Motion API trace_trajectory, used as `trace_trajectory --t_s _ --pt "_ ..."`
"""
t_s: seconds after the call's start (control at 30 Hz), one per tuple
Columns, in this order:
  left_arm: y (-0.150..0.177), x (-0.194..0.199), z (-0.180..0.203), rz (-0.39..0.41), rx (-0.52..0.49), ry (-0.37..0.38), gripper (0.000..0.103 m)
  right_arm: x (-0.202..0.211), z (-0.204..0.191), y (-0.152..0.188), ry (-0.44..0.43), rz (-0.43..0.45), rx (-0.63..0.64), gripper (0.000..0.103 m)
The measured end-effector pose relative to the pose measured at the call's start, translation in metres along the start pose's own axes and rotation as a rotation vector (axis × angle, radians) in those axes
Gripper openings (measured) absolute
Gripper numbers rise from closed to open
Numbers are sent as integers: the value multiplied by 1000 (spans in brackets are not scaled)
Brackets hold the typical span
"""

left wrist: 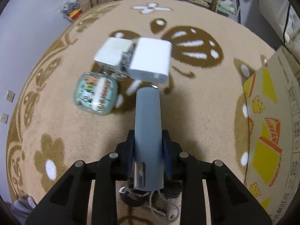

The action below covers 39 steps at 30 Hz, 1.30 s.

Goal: Organize rigid objects
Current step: 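Close the left tool on the light-blue cylindrical bottle, then lift the light-blue bottle and lower it into the box with the left tool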

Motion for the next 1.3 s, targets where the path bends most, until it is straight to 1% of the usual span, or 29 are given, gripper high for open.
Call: trace_trajectory --t_s 0.13,0.3,0.43,0.6,0.67,0.77,0.83,0.97,1.1,1.23,1.3 --pt "-2 12 -11 25 28 -3 26 0 0 0 1 0 0 9" --pt "0 23 -15 39 38 -6 26 0 0 0 0 0 0 9" --pt "-2 30 -15 64 21 -20 26 0 0 0 0 0 0 9" --pt "-4 40 -8 109 -35 -53 26 0 0 0 1 0 0 9" --pt "-4 42 -6 114 -41 -55 26 0 -1 0 0 0 -1 9" --pt "-5 48 -3 124 -43 -47 26 0 0 0 1 0 1 9" --pt "-6 54 0 134 -36 -26 26 0 0 0 -1 -1 -1 9" --pt "-10 74 13 191 -78 -21 26 0 -1 0 2 0 1 9" --pt "-14 101 28 270 -118 -30 26 0 0 0 1 -1 0 9" --pt "-17 121 43 299 -127 15 26 0 -1 1 1 -1 0 9" --pt "-17 130 53 312 -139 25 26 0 0 0 2 0 1 9"
Point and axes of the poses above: each gripper's, at about its wrist camera, not at the fingertips, and x roughly against the way its jaws point, z to its right, y to its underside, the point moved 7 cm from there along -x, roughly the way its jaws point, and after that the axes turned 5 degrees about -z, right-handed, at the moved point
